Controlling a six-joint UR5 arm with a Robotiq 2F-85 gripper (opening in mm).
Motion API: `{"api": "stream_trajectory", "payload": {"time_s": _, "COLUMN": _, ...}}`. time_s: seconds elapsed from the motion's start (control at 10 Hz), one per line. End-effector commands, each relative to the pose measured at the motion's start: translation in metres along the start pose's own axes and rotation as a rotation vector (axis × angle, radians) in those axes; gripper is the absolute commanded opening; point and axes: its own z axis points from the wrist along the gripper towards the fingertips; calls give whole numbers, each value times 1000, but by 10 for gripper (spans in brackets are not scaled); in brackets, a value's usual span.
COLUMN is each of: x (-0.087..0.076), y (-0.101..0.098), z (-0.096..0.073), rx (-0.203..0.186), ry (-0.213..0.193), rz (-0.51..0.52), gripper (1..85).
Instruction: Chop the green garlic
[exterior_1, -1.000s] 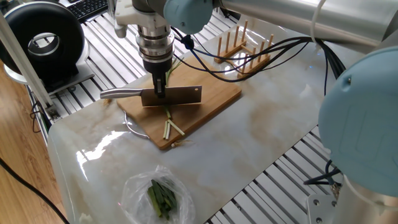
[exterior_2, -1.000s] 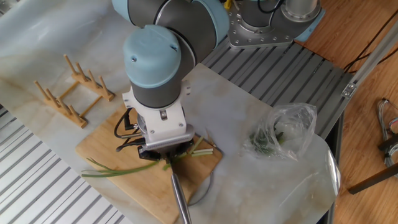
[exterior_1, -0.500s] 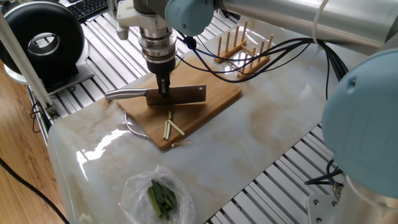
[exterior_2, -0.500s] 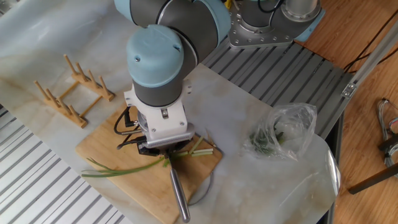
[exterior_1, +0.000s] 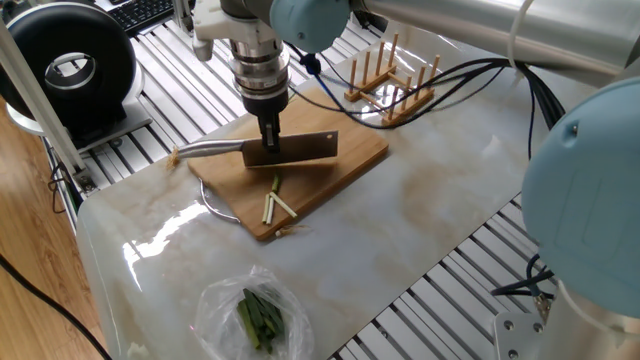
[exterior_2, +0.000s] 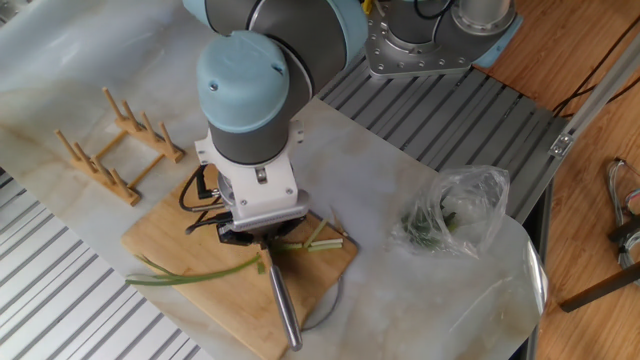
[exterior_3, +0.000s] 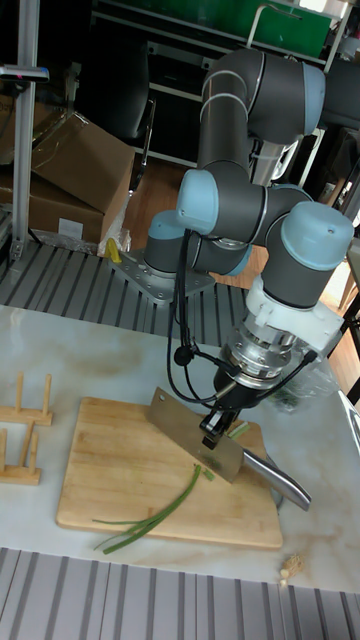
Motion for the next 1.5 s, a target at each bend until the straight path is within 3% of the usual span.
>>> {"api": "stream_trajectory", "payload": {"time_s": 0.0, "x": -6, "y": 1, "z": 9, "rx": -22, "ry": -39, "rz": 5, "gripper": 13}}
{"api": "stream_trajectory", "payload": {"time_s": 0.2, "x": -3, "y": 4, "z": -1, "rx": -29, "ry": -32, "rz": 4, "gripper": 13}}
{"api": "stream_trajectory", "payload": {"time_s": 0.5, "x": 11, "y": 6, "z": -34, "rx": -45, "ry": -5, "rz": -7, "gripper": 13}}
{"api": "stream_trajectory", "payload": {"time_s": 0.8, "x": 18, "y": 9, "z": -60, "rx": -75, "ry": -15, "rz": 19, "gripper": 13}}
{"api": "stream_trajectory", "payload": {"time_s": 1.0, "x": 13, "y": 21, "z": -70, "rx": -113, "ry": -44, "rz": 99, "gripper": 13}}
{"api": "stream_trajectory", "payload": {"time_s": 1.4, "x": 13, "y": 10, "z": -72, "rx": -74, "ry": -52, "rz": 185, "gripper": 13}}
